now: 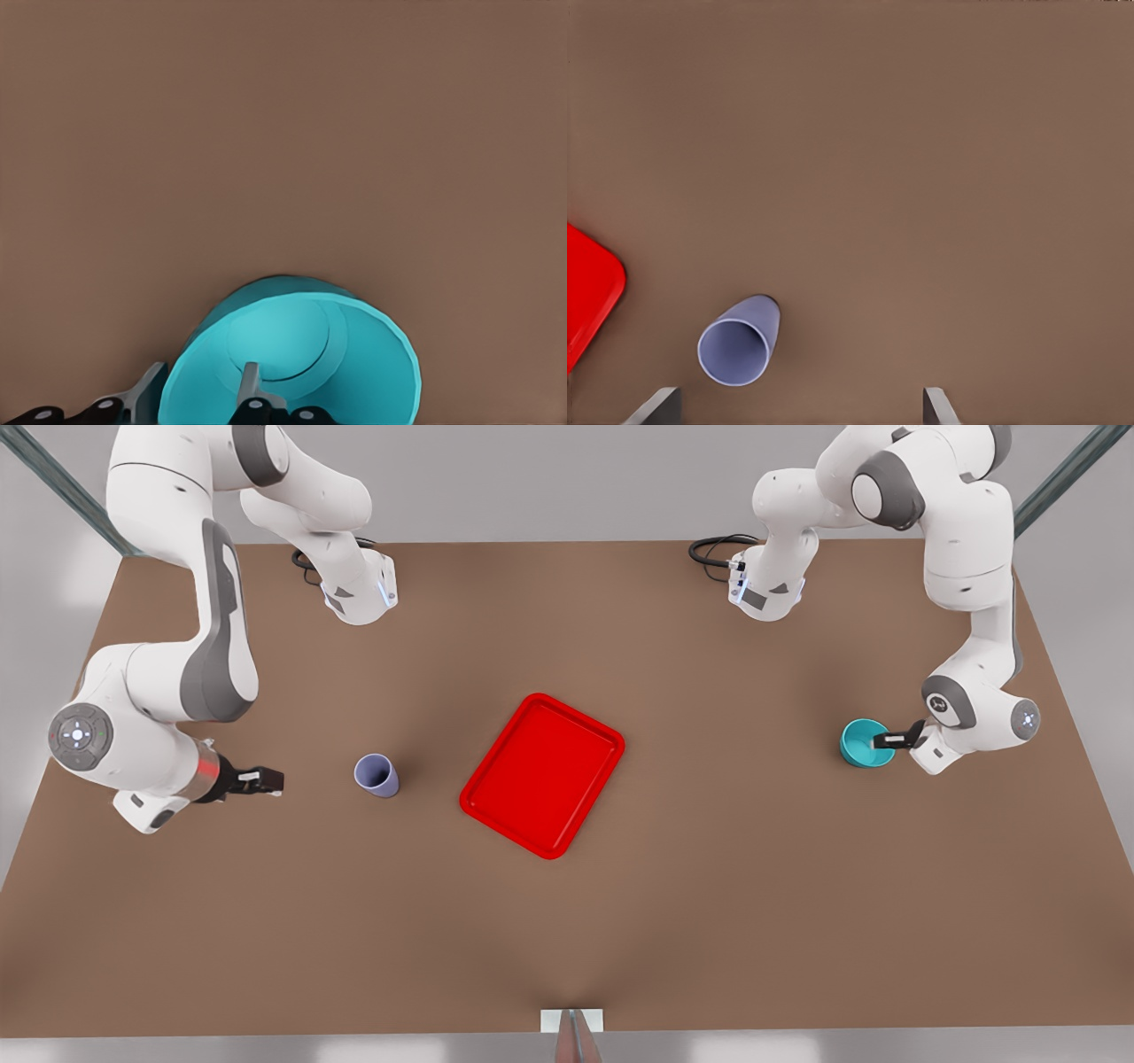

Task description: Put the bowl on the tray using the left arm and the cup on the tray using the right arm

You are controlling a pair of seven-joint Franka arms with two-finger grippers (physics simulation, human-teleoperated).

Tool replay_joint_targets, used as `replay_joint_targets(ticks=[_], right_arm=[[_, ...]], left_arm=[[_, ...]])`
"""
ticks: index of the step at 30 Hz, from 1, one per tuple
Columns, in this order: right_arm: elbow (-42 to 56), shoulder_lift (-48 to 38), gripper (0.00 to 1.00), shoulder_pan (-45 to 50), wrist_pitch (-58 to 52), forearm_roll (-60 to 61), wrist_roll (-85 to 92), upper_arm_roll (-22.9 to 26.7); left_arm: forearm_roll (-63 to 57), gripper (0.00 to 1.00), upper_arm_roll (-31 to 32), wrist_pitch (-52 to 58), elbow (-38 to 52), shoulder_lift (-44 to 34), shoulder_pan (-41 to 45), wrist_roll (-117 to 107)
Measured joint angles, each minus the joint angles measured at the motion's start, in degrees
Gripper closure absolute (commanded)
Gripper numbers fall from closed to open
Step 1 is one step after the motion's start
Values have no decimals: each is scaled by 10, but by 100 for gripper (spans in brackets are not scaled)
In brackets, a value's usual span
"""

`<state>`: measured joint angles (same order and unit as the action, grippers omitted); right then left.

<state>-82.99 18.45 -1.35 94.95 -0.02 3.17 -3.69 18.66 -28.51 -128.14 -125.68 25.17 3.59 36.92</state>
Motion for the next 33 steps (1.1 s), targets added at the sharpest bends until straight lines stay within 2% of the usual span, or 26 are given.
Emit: replay_joint_targets(ticks=[6, 11, 16, 19, 22, 25, 30, 32, 33], right_arm=[[7, 1, 0, -1, 1, -6, 1, -1], [9, 3, 0, -6, 0, 0, 2, 0], [8, 5, 0, -1, 9, -5, 1, 0], [8, 5, 0, -1, 9, -6, 1, 0], [7, 2, 0, 1, -1, 0, -1, -2], [3, 7, 0, 13, 8, -2, -1, -7], [-22, 14, 0, 35, 13, 2, -6, -14], [-98, 8, 0, 29, 107, 3, -5, -14], [-107, 11, 0, 29, 121, 3, -5, -14]], left_arm=[[7, 79, 1, 2, 4, 8, 0, 0], [5, 79, 3, 4, 5, 8, 0, -1], [28, 79, 25, 71, 49, -1, 7, -3], [49, 79, 84, 70, 91, 2, 20, -23], [76, 79, 148, 65, 159, 35, 71, -73], [97, 79, 183, 62, 207, 35, 158, -240], [128, 79, 325, 51, 256, 68, 171, -388], [134, 79, 335, 49, 272, 85, 195, -416], [136, 79, 335, 46, 278, 92, 216, -428]])
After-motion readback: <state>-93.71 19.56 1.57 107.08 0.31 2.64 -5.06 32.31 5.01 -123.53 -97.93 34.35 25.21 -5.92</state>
